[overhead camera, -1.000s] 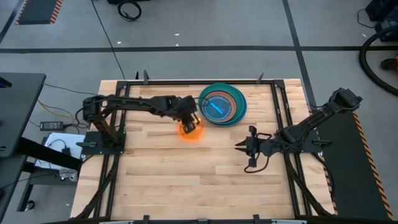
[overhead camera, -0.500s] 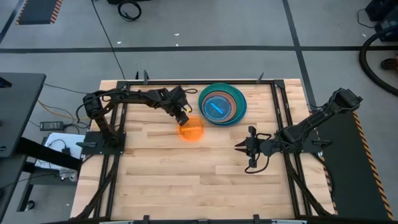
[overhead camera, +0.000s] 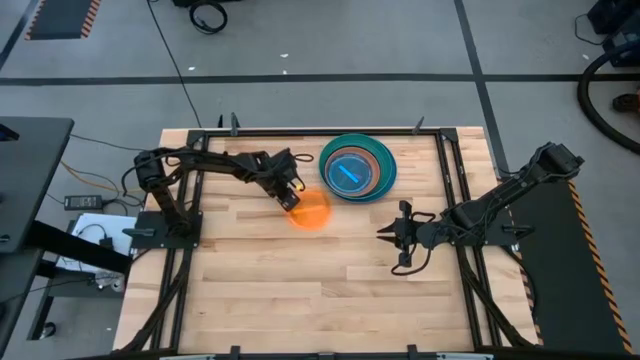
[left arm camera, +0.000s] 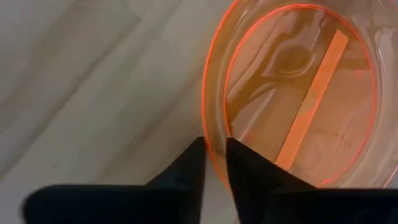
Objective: Stack plastic plates
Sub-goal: Stack the orange plate on the blue plate
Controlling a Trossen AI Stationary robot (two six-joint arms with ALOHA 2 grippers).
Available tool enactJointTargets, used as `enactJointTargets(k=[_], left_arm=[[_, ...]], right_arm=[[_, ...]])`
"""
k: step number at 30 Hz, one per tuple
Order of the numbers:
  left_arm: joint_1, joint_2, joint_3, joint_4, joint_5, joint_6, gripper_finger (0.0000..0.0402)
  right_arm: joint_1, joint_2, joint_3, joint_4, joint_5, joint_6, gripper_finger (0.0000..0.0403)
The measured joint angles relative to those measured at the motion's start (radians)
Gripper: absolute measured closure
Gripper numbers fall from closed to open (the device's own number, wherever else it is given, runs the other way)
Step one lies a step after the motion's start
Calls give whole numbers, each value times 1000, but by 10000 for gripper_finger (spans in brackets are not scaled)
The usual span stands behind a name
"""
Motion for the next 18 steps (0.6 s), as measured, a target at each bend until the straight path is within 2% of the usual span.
enactJointTargets(k=[5, 14, 18], left_arm=[[-14, 0, 0, 15, -2, -13, 391], [-55, -13, 3, 14, -32, -13, 398], [-90, -46, 3, 26, -99, -13, 399]], right_arm=[[0, 0, 0, 0, 0, -1, 328], [-6, 0, 0, -34, 0, -5, 328], [-36, 0, 0, -47, 0, -16, 328]])
